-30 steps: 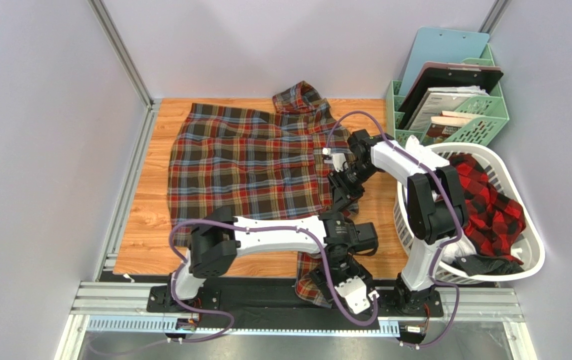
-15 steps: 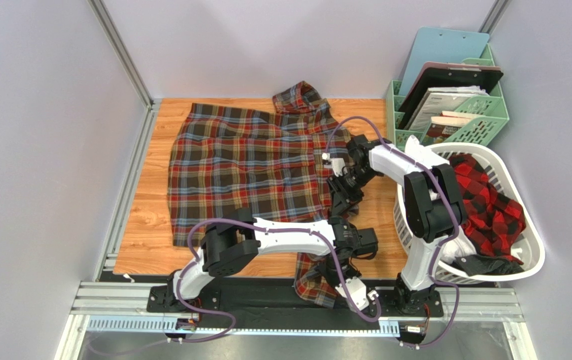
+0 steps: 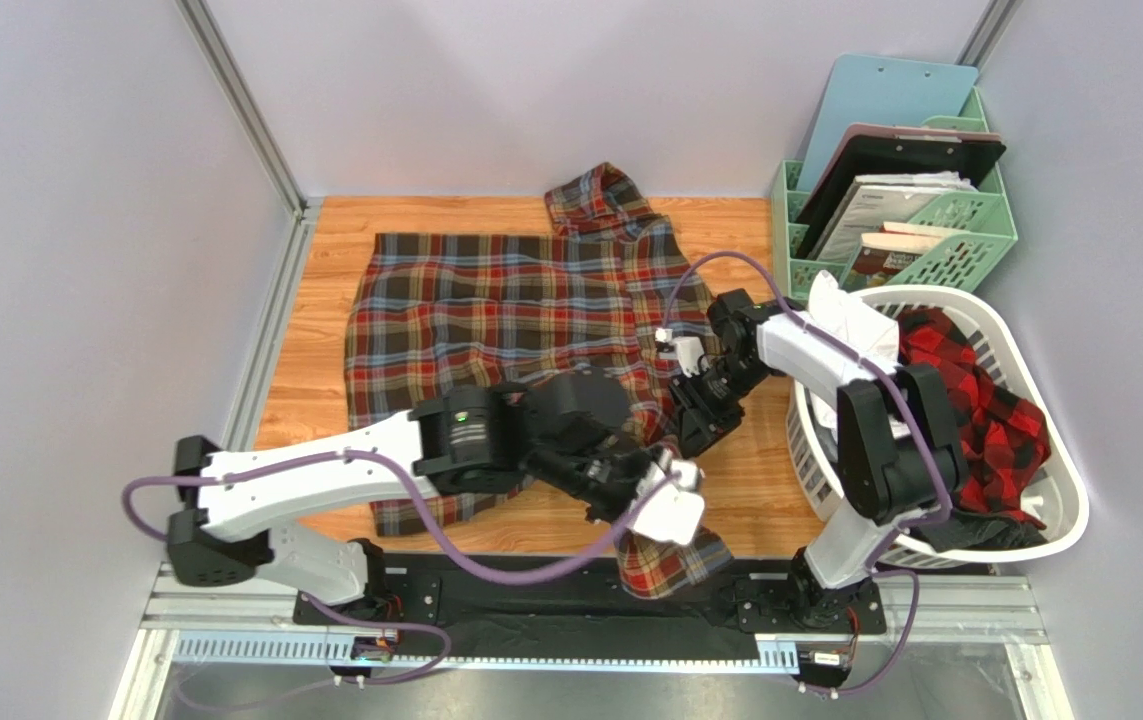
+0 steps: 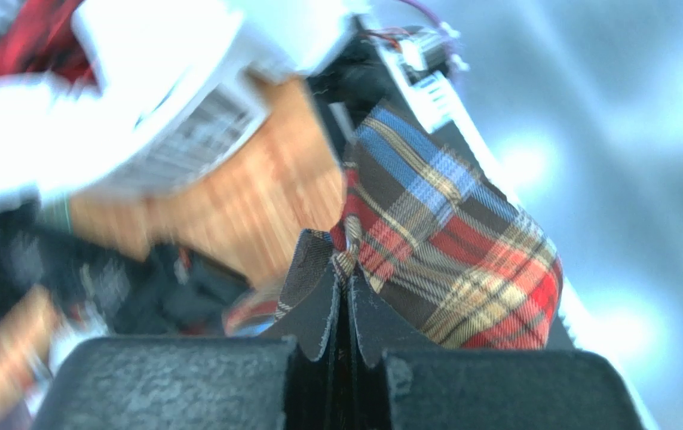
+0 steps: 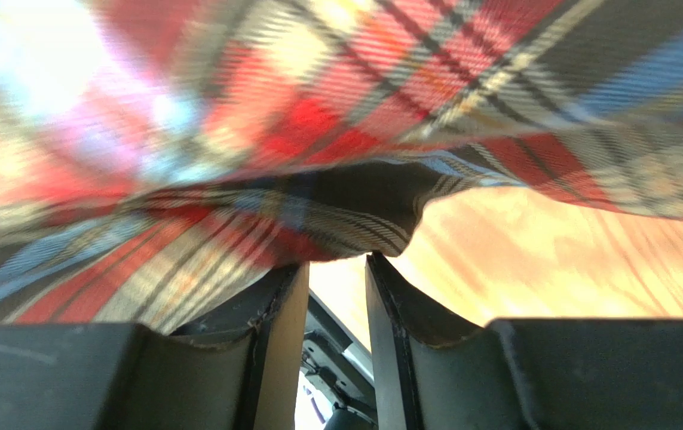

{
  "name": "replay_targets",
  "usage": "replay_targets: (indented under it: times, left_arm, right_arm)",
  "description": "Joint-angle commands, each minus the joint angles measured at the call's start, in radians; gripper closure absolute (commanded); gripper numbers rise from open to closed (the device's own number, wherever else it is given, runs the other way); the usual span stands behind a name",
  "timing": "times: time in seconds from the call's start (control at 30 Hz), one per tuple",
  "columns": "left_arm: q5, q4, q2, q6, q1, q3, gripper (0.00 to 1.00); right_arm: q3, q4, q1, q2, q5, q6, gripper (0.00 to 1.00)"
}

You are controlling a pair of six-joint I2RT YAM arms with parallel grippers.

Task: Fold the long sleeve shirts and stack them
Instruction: Fold the shirt

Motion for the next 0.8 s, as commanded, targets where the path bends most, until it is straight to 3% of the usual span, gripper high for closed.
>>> replay_targets:
  times: [0.0,0.13,0.23,0.37,0.47,0.53,0.6,0.73,0.77]
  left_arm:
    - [-0.403,0.364,-0.130,-0.535,0.032,-0.228,1.00]
    - [-0.607,0.420,-0.156,-0.672,0.046,-0.296,1.00]
    - [-0.572,0.410,-0.153,-0.749,0.101,-0.339,1.00]
    - [-0.564,0.387,-0.171,-0.983,0.187,-0.380,1.00]
    - [-0.576,0.354,-0.173,-1.175,0.300,-0.413,1.00]
    - [-0.584,0.352,-0.170,-1.228,0.334,-0.440,0.99]
    - [-0.634,0.350,-0.165,-1.264,0.342,-0.466,0.90]
    - [-0.613,0.338,-0.167,-1.358,0.366,-0.508,0.80]
    - [-0.616,0.337,-0.173,-1.367,0.371,-0.518,0.77]
  right_arm:
    - [0.006,-0.036,-0.002,-0.137,0.012,-0.035,0.65]
    - [0.067,-0.067,-0.002,-0.197,0.033,-0.047,0.63]
    - [0.098,-0.061,-0.004,-0.208,0.070,-0.044,0.61]
    - [0.139,-0.119,-0.007,-0.191,0.020,-0.064,0.60]
    - [0.097,-0.081,-0.010,-0.273,-0.069,-0.052,0.51]
    - [0.075,-0.063,-0.008,-0.314,-0.108,-0.033,0.46]
    - [0.075,-0.052,-0.010,-0.326,-0.127,-0.021,0.43]
    - [0.100,-0.076,-0.010,-0.301,-0.163,-0.031,0.39]
    - [0.100,-0.063,-0.008,-0.303,-0.178,-0.018,0.33]
